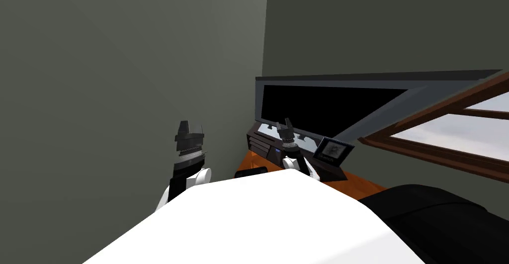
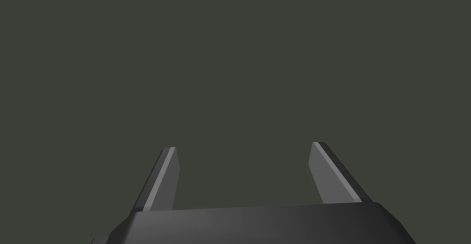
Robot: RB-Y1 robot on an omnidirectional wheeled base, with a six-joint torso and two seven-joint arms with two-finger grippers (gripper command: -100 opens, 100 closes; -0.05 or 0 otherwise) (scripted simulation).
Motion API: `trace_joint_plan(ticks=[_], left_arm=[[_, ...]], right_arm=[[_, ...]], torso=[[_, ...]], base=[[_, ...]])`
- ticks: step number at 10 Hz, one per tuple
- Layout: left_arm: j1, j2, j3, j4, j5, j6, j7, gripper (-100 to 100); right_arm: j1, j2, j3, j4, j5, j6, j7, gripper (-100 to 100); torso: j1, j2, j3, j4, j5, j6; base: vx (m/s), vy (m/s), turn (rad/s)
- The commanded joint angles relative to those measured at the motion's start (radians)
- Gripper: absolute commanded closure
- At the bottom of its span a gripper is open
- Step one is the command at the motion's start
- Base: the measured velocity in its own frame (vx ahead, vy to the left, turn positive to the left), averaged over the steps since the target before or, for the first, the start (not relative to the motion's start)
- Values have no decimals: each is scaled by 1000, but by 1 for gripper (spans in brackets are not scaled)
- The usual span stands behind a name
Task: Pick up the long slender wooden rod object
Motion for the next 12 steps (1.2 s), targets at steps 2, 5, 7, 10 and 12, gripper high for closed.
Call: trace_joint_plan(ticks=[2,5,7,10,12], left_arm=[[0,0,0,0,0,0,0,0],[0,0,0,0,0,0,0,0],[0,0,0,0,0,0,0,0],[0,0,0,0,0,0,0,0],[0,0,0,0,0,0,0,0]], right_arm=[[-9,-62,24,66,2,-16,-12,-100],[-19,-131,66,147,12,-24,-26,-100],[-24,-167,90,189,20,-26,-34,-100],[-27,-203,117,260,29,-27,-44,-100],[-31,-240,146,315,40,-26,-55,-100]], torso=[[0,-2,-1,0,0,1],[0,-4,-2,-1,0,1],[0,-5,-3,-1,0,1],[0,-5,-3,-1,0,0],[0,-5,-3,-1,0,0]], base=[[-69,-16,248],[-55,-22,357],[-47,-13,282],[-45,-11,271],[-36,-22,304]])
